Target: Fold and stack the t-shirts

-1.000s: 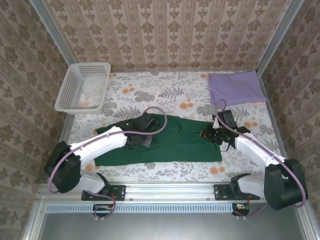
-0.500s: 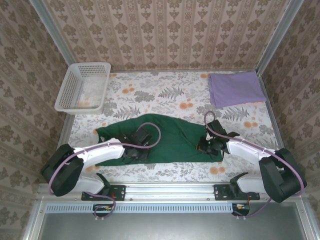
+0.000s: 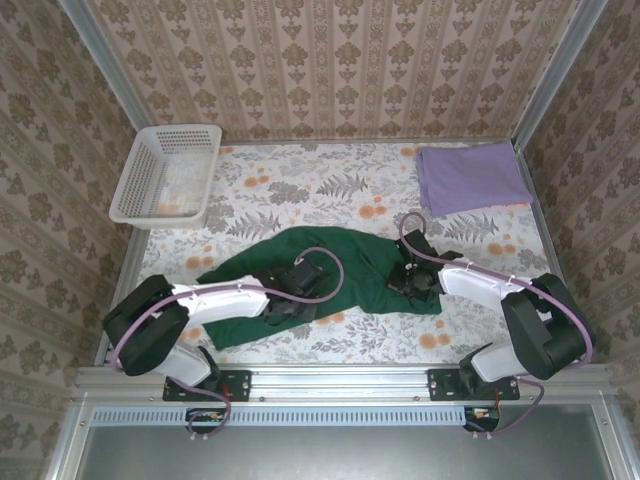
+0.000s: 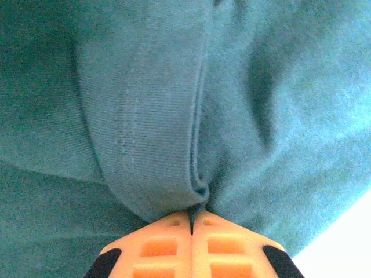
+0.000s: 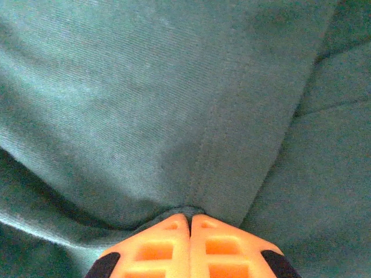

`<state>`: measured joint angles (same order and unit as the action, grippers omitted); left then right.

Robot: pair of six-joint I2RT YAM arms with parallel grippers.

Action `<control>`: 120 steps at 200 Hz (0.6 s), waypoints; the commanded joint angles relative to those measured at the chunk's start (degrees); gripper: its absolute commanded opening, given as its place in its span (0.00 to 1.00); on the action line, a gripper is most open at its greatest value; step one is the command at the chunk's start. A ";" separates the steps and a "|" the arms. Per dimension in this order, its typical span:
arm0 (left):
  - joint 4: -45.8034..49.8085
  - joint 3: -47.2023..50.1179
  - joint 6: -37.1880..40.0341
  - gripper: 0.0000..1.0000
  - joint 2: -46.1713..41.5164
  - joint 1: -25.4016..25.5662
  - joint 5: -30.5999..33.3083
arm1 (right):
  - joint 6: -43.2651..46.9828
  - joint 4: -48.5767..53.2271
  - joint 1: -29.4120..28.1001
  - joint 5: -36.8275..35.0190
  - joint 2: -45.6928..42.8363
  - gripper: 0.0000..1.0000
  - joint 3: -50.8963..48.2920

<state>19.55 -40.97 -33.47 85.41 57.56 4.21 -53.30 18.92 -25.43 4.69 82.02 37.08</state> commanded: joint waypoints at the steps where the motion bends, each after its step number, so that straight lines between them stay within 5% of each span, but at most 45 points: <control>1: 1.07 0.16 0.25 0.00 4.75 2.46 -5.50 | -7.80 6.96 0.44 -9.88 3.28 0.00 -3.08; 69: 0.47 -4.87 1.61 0.00 7.24 4.58 -6.71 | -19.79 16.38 1.17 -18.13 0.36 0.00 0.96; 120: -0.80 -7.27 2.43 0.00 9.13 4.76 -8.43 | -19.38 23.46 2.24 -26.01 -1.95 0.00 3.61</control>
<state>17.47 -47.40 -32.53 91.94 61.54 -1.43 -71.61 33.67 -24.38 -14.50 80.73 39.68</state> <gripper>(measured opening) 0.041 0.067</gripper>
